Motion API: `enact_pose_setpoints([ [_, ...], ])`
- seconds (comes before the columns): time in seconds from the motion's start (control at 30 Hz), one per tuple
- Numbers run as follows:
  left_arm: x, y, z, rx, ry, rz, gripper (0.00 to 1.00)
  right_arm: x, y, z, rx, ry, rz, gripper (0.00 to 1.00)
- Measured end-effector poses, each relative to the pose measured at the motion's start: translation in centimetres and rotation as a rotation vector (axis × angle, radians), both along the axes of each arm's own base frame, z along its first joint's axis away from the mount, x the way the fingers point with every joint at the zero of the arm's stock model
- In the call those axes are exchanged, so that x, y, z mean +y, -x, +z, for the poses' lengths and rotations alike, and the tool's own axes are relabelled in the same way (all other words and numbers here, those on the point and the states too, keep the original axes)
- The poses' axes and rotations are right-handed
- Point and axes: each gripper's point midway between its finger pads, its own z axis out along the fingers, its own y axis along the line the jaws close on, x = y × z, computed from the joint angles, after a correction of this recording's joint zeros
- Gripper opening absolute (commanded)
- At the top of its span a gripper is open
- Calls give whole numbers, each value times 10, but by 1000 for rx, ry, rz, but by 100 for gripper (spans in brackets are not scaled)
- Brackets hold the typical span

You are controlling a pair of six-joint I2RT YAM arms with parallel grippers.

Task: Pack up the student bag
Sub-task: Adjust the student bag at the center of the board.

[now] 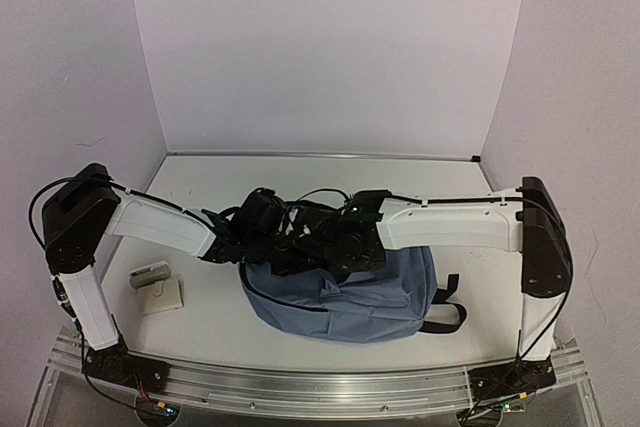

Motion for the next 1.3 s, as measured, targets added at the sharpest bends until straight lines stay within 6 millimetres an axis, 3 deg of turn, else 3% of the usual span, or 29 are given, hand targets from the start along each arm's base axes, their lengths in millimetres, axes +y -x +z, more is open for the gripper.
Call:
enact_pose_setpoints([
  [0.03, 0, 0, 0, 0, 0, 0, 0, -1, -2, 3, -10, 12, -1, 0],
  [0.5, -11, 0, 8, 5, 53, -19, 0, 12, -10, 75, -111, -160, 14, 0],
  [0.67, -16, 0, 9, 4, 67, -27, 2, 8, -8, 73, -115, -176, 19, 0],
  [0.93, -8, -6, 15, -32, 40, -10, 55, 5, -8, 72, -132, -181, 17, 0],
  [1.13, 21, -10, 52, -85, 0, 30, 73, 3, -8, 75, -142, -192, 15, 0],
  [1.3, 70, -24, 82, -123, -47, 130, 84, 2, -7, 77, -148, -205, 15, 0],
])
